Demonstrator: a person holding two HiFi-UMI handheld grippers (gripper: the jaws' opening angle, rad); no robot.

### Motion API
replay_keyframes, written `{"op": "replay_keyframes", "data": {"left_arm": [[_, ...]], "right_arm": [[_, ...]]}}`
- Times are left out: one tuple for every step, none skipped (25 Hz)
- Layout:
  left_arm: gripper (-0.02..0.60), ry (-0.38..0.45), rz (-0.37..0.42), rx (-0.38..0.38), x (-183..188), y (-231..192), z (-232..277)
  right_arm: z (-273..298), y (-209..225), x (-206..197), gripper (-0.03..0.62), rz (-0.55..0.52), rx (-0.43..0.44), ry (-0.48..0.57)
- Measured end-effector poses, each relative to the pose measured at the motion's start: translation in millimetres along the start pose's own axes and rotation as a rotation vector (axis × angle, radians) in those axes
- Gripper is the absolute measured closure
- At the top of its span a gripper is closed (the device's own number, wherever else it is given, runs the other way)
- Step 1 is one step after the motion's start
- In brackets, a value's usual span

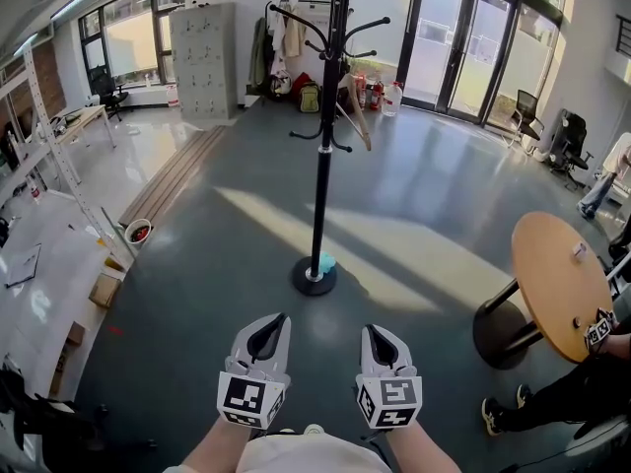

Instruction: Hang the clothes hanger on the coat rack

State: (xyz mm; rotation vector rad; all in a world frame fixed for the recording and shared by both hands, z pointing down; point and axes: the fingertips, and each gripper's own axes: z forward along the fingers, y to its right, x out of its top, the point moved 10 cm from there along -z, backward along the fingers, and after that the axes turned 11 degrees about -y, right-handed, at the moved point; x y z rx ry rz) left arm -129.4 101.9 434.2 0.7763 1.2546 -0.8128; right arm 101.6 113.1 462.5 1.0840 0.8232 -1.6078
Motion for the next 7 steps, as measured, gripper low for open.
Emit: {"op": "replay_keyframes", "data": {"left_arm": [[0.581,-0.001,-0.001,-0.001,0.1,0.0,0.4],[0.581,-0.003,-0.004,-0.001,0.1,0.0,1.1],[0.581,-0.005,-0.006,0.0,0.1,-0.1,2.0],[0.581,-0.006,-0.008,0.002,0.1,0.0,3.2],[0.581,-0.006,-0.009,0.002,0.0,0.1,4.4],[0.581,-0.006,-0.009,0.003,-0.2,0.3,5.7],[0.581,-0.005,-0.009,0.004,-0.5,0.5,7.0]], "right_arm": [[0.2,0.6,0.2,0.568,-0.001,-0.002,-0.001],[0.5,1.2,0.2,0.568,-0.002,-0.003,-0.001],[1.1,2.0,0.2,0.568,-0.003,-0.003,-0.001],[1.8,2.8,0.1,0.568,-0.005,-0.002,-0.001],[2.5,3.7,-0.2,0.568,-0.006,-0.001,-0.001],[3.3,4.6,-0.4,0.568,-0.008,0.0,-0.001],[4.1,5.5,-0.6,0.568,-0.009,0.001,-0.001]]}}
